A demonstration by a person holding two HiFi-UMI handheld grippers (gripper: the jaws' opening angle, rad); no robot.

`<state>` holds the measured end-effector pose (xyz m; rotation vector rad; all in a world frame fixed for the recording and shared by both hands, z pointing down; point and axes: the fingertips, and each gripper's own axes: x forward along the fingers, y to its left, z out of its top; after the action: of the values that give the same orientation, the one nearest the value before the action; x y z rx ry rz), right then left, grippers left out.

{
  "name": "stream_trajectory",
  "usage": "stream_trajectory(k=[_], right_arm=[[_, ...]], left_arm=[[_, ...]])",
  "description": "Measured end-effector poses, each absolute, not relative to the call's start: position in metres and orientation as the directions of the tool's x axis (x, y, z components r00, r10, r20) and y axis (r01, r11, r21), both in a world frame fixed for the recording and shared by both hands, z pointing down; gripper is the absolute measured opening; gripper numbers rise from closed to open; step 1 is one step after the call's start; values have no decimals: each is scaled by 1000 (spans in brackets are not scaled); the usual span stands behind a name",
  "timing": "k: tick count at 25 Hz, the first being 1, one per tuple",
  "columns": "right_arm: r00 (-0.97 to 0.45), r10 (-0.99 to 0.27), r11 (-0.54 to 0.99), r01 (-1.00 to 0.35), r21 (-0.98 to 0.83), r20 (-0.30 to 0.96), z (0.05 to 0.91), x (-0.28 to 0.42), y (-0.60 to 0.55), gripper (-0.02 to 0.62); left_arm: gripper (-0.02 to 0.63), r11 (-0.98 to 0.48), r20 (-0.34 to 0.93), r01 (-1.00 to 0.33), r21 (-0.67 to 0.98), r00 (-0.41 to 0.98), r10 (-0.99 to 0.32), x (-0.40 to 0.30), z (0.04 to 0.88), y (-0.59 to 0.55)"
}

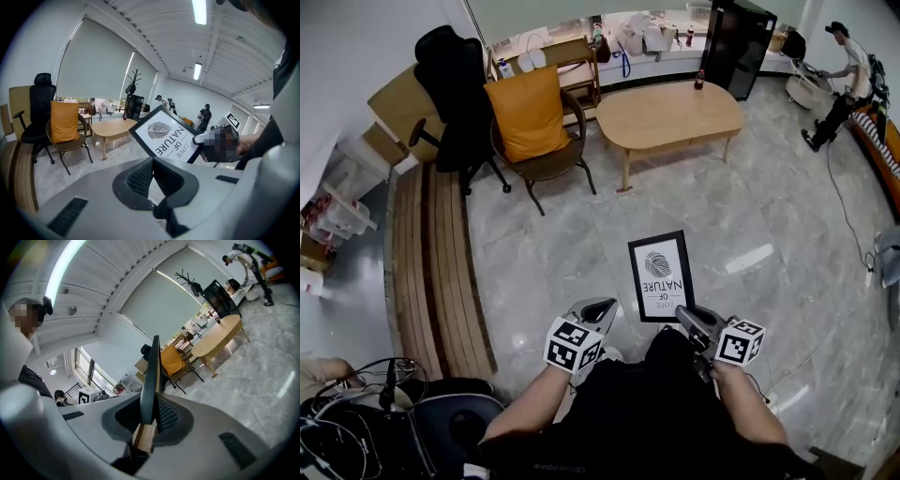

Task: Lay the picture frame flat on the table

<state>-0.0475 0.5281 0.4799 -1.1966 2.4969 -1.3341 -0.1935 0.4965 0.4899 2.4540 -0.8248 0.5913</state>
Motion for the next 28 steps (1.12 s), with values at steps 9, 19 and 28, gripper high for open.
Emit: stream_trajectory(k=[9,19,28], right_arm=[[-711,-650,312,-572,-758,269,487,-30,436,38],[-758,-625,409,-522,-748,187,467,31,293,40],[-717,-666,349,-543,-764,206,471,117,230,40]], left_arm=[[5,-653,529,-700,290,685,-501,-186,482,409],[5,-617,481,-739,272,659,-578,-118,451,267],[5,-725,493,-648,234,722,-486,-5,451,200]])
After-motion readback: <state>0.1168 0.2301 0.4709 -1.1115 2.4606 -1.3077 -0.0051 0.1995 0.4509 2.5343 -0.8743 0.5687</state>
